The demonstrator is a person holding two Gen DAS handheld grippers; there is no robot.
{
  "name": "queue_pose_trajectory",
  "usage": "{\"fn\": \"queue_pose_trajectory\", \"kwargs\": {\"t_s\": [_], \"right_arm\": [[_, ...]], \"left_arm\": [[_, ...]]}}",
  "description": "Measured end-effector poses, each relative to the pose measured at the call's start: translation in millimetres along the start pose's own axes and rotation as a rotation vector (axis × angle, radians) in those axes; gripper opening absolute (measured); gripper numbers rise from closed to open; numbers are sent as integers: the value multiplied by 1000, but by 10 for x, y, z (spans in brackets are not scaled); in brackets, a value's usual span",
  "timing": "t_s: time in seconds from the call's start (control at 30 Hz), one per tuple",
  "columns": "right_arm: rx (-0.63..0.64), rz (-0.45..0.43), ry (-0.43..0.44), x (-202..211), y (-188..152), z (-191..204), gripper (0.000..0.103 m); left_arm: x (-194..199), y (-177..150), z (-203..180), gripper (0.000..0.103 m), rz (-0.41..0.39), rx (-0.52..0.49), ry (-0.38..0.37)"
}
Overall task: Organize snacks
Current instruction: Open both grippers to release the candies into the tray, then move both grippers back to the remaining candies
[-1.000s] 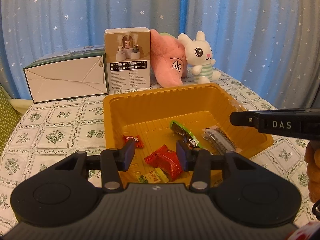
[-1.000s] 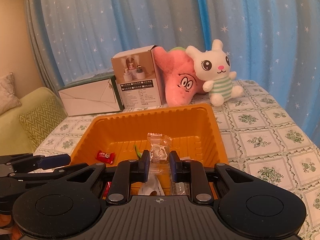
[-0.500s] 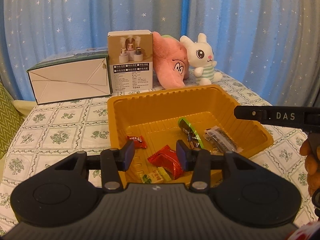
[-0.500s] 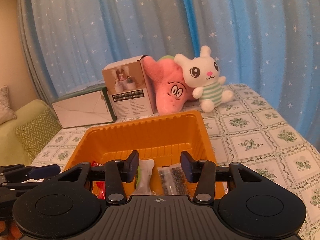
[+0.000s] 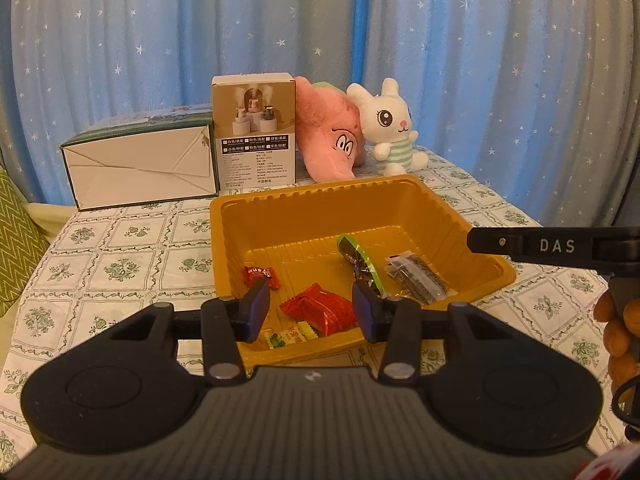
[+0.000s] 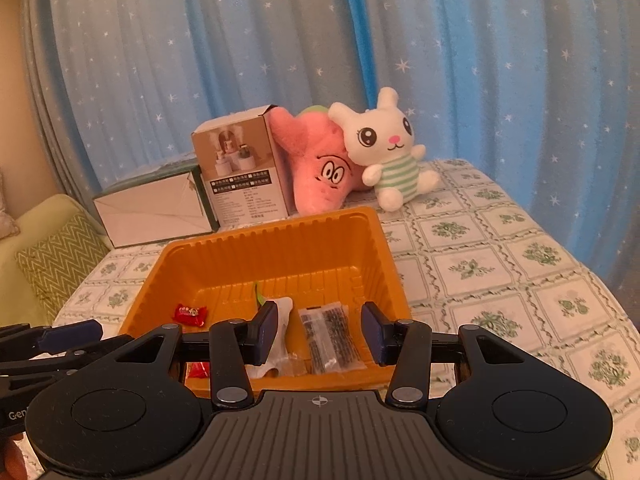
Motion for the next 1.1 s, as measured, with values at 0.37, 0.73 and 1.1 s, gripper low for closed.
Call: {"fn": "queue_pose_trajectory", "kwargs": {"t_s": [0.37, 0.73, 1.1], "right_arm": [[-55, 21, -5, 425, -309, 112, 47], [-80, 47, 1, 928, -877, 278, 47], [-71, 75, 34, 1410, -1432, 576, 47]], "left_arm": [[464, -247, 12, 41, 4, 10, -9], [1068, -772, 177, 41, 45, 41, 18], [1510, -1402, 239, 41, 106, 55, 44]]}}
Point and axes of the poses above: each gripper's, at about its wrist camera, not at the fingertips, and x roughly against the way its jaws point, z to its left, y to its top, the point moved 10 cm from there along -x, roughly the way its jaws point, and after that the axes turned 15 degrees about y, right-handed, at the moved point
